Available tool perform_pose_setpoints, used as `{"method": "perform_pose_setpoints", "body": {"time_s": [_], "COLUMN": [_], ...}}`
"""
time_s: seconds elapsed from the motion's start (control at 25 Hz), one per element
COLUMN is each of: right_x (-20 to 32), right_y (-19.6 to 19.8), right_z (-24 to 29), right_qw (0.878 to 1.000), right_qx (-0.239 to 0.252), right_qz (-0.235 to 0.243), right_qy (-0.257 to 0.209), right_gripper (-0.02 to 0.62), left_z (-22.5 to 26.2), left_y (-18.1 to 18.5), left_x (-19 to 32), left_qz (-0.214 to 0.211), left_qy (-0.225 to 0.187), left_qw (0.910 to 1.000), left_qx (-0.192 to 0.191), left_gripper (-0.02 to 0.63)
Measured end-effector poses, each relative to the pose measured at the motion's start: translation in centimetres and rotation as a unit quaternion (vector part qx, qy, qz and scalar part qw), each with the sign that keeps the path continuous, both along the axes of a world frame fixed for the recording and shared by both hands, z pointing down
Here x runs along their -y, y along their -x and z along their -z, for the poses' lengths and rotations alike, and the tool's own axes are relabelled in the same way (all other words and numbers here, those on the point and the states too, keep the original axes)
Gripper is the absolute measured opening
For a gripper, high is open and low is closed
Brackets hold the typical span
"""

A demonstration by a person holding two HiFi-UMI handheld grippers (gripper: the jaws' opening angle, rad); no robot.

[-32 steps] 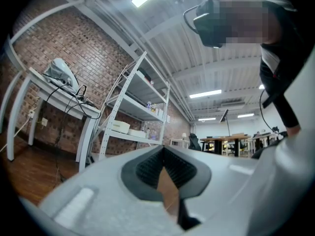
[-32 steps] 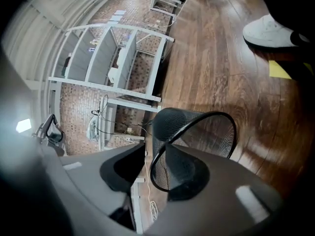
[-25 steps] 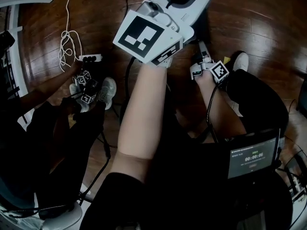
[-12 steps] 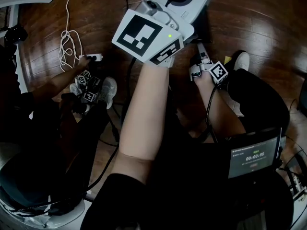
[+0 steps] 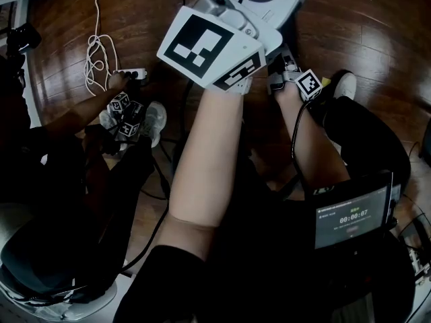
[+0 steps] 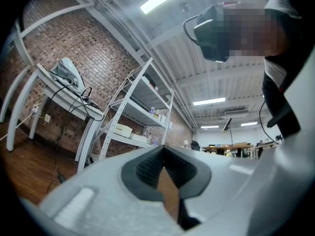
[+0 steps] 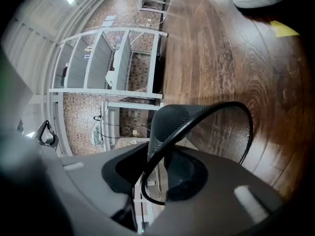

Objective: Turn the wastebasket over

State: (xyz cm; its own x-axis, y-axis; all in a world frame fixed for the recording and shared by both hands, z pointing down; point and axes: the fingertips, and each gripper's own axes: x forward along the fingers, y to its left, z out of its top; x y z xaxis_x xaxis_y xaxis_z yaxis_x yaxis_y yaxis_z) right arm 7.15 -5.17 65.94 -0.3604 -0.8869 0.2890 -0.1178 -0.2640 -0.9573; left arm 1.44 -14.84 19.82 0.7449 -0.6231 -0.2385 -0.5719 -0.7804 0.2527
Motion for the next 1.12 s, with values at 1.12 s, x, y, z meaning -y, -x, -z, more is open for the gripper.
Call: {"method": "perform_pose_setpoints", "body": {"time_s": [1.12], "right_x": [10.2], "right_y": [-6.9], "right_z": [9.2], "right_qw": [0.942], "right_qx": [-0.194], "right_qz": [0.244], "right_qy": [-0.128], "right_gripper": [0.029], "left_z": [-1.5], "left_y": [2.2], "left_x": [1.5], "left_qz": [0.027], "left_qy": [0.011], "left_qw": [0.9996], "left_qx": [0.004], "left_gripper": [0.0]}}
